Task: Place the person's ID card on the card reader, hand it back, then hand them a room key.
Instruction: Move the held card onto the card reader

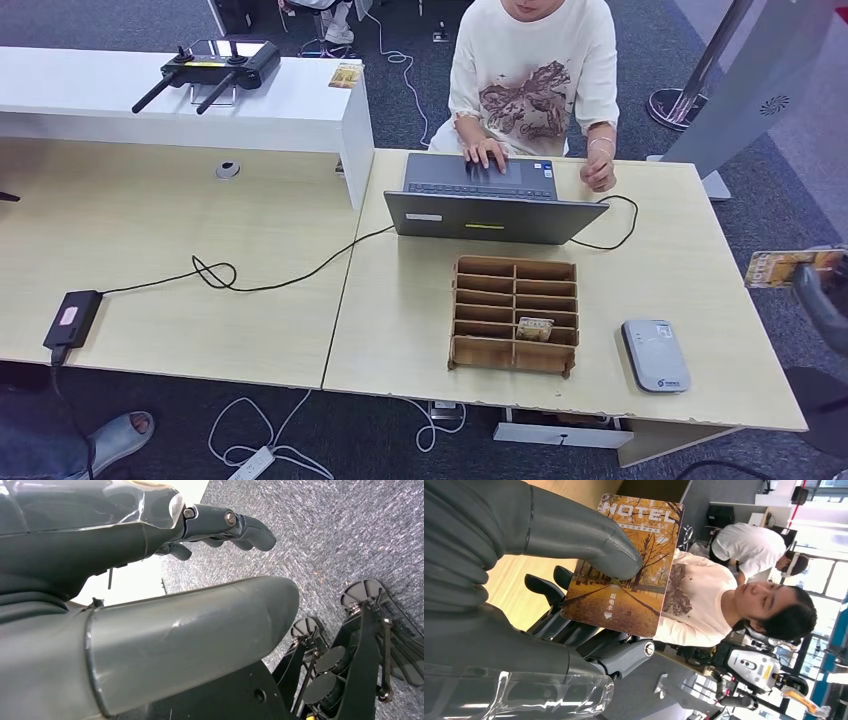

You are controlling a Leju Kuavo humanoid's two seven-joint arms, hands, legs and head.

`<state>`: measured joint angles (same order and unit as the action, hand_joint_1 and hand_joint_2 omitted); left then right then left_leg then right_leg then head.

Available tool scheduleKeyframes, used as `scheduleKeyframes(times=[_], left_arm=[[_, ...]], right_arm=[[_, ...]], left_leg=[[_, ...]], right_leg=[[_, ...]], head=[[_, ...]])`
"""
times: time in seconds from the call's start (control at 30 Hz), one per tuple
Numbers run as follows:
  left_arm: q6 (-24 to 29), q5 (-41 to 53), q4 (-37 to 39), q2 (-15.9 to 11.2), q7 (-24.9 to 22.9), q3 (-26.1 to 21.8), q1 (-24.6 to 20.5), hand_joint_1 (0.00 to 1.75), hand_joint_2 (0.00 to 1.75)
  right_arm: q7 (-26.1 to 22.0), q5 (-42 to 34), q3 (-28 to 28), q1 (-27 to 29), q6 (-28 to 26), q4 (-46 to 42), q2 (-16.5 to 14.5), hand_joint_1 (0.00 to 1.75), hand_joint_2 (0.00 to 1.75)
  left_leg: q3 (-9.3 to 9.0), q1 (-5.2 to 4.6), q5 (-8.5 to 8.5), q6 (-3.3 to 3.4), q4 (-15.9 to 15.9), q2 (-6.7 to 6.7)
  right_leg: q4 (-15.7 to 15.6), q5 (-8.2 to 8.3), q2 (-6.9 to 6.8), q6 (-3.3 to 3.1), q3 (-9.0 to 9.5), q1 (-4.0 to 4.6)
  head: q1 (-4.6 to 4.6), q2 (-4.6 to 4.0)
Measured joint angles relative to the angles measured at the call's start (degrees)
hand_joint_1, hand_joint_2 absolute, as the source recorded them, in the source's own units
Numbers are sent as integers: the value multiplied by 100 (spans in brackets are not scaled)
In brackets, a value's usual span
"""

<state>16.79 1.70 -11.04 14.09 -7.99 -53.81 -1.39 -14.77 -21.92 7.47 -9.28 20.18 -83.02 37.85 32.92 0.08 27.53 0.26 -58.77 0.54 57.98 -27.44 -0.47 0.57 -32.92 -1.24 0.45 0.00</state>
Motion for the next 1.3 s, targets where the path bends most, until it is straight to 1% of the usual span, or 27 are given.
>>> scheduleKeyframes(times=[0.1, 0.23, 0.37, 0.47, 0.63, 0.67, 0.73, 0.8, 1.07, 1.3], left_arm=[[4, 5, 0, 0, 15, 0, 1, 0, 0], [-38, 45, 0, -8, 37, 0, 9, 0, 0], [-55, 80, 0, -25, 20, 1, 13, 0, 0], [-53, 90, 0, -32, 17, 0, 15, 0, 0], [-50, 92, 0, -35, 17, 0, 15, 0, 0], [-45, 96, 0, -38, 16, 0, 16, 0, 0], [-10, 112, 0, -47, 10, 0, 16, 0, 0], [18, 124, 0, -56, -5, 0, 17, 0, 0], [43, 161, 0, -71, -53, 0, 16, 0, 0], [45, 173, 0, -88, -68, 0, 16, 0, 0]], right_arm=[[244, -157, 60, 160, 113, -48, 59, 175, 175], [696, -424, 167, 412, 372, -86, 286, 175, 175], [993, -507, 164, 397, 559, 101, 515, 175, 175], [1058, -527, 112, 326, 644, 250, 597, 175, 175], [1070, -553, 71, 286, 668, 317, 626, 175, 175], [1098, -586, -6, 222, 701, 434, 679, 175, 175], [1162, -579, -352, -40, 789, 860, 829, 175, 175], [1168, -459, -691, -269, 800, 1215, 905, 175, 175], [1084, -289, -1397, -893, 773, 1976, 905, 175, 175], [1023, -168, -1894, -1390, 769, 2476, 897, 175, 175]], left_leg=[[1, -1, 0, 0, 0, 2], [5, -2, 0, 0, 0, 1], [4, -2, 3, 0, 0, -6], [4, -2, 3, 1, 0, -5], [3, -2, 2, 1, 0, -5], [3, -2, 1, 1, 0, -5], [2, -1, -1, 2, 0, -5], [2, 0, -1, 2, 0, -5], [4, -1, -2, 3, 0, -3], [5, -1, -3, 4, 0, -2]], right_leg=[[0, 0, -3, 0, 1, -1], [-1, 0, -1, 0, 0, -2], [-1, 0, 7, 0, 0, -3], [-1, 1, 6, 0, 0, -3], [-1, 1, 6, 0, 0, -3], [-1, 1, 4, 1, 0, -2], [0, 2, 3, 1, 1, -1], [1, 3, 3, 1, 1, -1], [1, 3, 1, 1, 1, -1], [2, 3, 0, 1, 1, -1]], head=[[-1, 0], [1, 0], [0, 0], [-2, 0], [0, 0], [1, 0], [1, 0], [0, 0], [-1, 0], [-1, 0]])
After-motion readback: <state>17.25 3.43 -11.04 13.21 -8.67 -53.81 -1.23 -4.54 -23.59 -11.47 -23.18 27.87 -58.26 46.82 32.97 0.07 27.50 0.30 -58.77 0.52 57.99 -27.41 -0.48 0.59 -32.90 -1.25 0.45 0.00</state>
